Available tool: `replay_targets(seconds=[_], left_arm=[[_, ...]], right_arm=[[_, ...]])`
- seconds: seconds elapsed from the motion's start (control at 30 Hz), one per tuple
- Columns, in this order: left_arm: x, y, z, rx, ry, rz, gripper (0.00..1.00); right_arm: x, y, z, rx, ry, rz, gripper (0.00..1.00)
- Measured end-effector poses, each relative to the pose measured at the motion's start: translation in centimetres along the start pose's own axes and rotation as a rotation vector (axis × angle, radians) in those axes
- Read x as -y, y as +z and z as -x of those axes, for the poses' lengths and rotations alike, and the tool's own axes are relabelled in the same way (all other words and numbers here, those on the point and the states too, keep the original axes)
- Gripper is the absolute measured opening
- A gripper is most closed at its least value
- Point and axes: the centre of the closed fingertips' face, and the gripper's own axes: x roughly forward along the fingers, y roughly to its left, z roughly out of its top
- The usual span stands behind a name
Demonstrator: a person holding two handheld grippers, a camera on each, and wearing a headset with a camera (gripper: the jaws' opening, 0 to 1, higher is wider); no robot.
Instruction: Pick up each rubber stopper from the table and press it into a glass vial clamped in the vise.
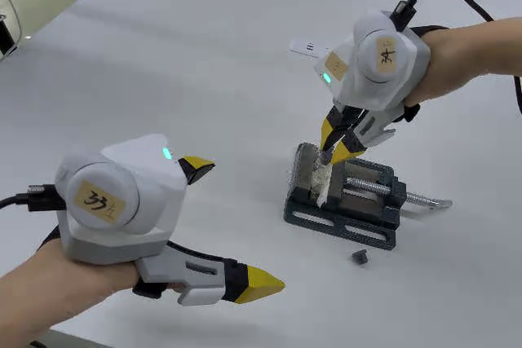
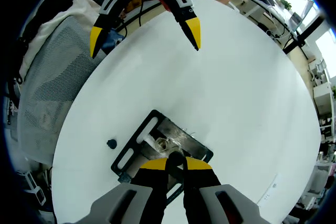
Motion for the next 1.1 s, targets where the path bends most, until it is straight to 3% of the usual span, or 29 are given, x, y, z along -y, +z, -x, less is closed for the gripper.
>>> replay_targets(seconds=[0.23,0.53,0.93,1.1], left_arm=[[0.11,-0.05,-0.05,0.002,-0.002,0.004,0.99],[0.30,0.12,-0.18,0.007,-0.004,0.006,0.99],[0.33,0.27,-0.48,0.014,-0.011,0.007,0.98],[0.39,0.24,-0.56,0.014,-0.014,0.008,0.98]], right_arm=[[-0.17,0.23,-0.11,-0.025,0.010,-0.073,0.05],[0.22,0.28,-0.20,-0.033,0.005,-0.247,0.04],[-0.09,0.53,-0.02,-0.047,-0.012,-0.415,0.04],[-0.36,0.44,0.04,-0.030,-0.021,-0.423,0.04]])
